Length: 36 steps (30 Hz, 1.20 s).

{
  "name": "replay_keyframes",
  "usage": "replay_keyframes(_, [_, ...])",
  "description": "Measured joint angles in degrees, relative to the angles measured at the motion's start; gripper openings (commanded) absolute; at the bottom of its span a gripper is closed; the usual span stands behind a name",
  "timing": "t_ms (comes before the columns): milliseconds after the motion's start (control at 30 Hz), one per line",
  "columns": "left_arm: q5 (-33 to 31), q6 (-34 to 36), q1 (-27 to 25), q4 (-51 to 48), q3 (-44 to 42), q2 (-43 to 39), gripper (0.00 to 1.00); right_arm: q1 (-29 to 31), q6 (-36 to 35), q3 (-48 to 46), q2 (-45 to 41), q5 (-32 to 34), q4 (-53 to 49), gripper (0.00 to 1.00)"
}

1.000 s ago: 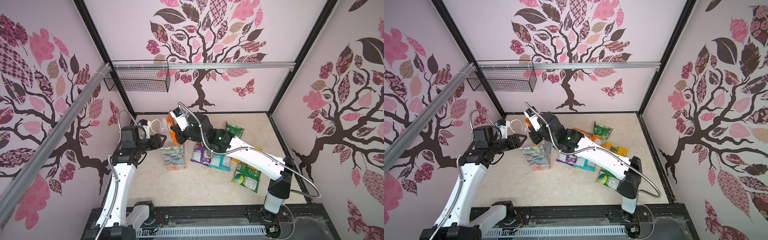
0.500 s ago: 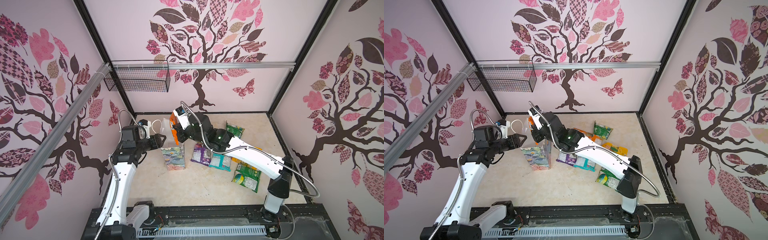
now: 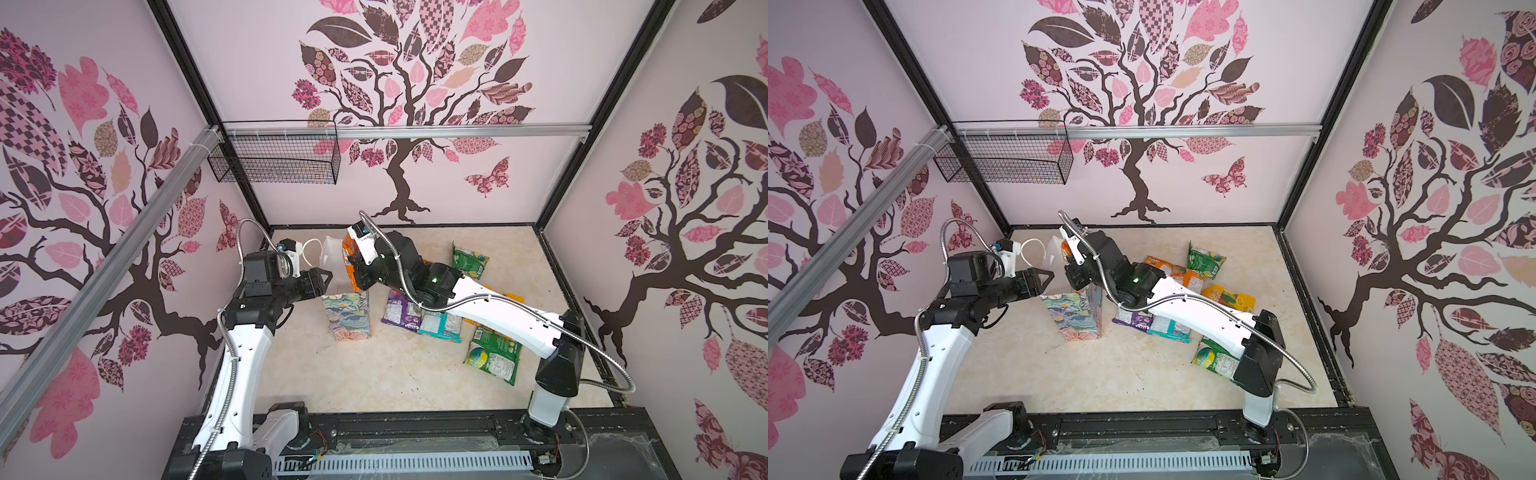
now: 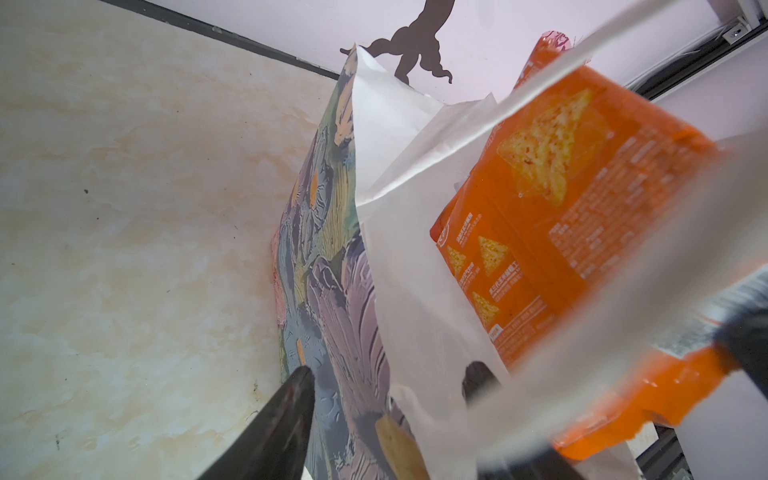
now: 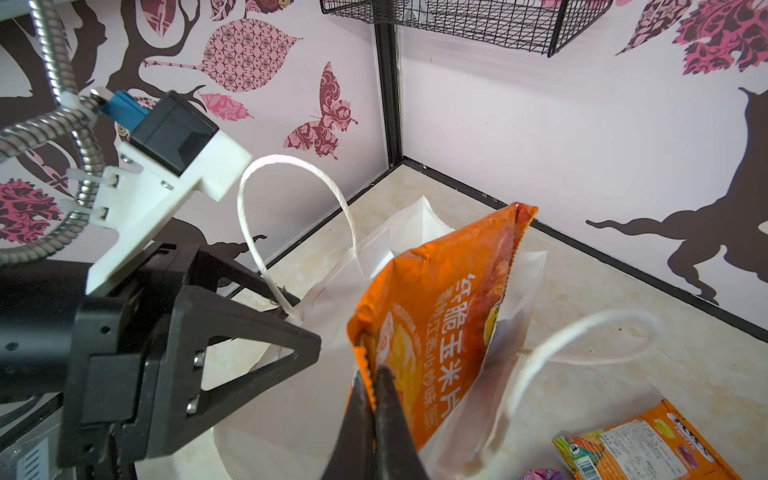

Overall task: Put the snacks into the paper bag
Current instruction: 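Lower the orange chip bag into the paper bag held open by the left gripper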

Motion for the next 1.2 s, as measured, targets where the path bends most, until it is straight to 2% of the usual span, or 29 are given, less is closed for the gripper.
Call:
replay_keyframes(367, [-0.02, 0.0, 0.0, 0.02, -0.02, 0.0, 0.6, 0.0, 0.42, -3.19, -0.15, 0.0, 0.94, 0.0])
replay_keyframes(633, [0.0, -0.02, 0.0, 0.42, -0.02, 0.02, 0.59, 0.0, 1.03, -3.37, -0.17, -0.04, 1.29, 0.08])
replay_keyframes(933, [0.0, 0.0, 0.0, 0.57, -0.02, 1.2, 0.58, 0.0, 1.16, -3.43, -0.59, -0.35, 1.42, 0.22])
replay_keyframes(1200, [0.07, -0.02, -0.02, 0.83, -0.02, 1.25, 0.57, 0.0, 0.92, -2.64, -3.76, -1.44, 0.02, 0.23])
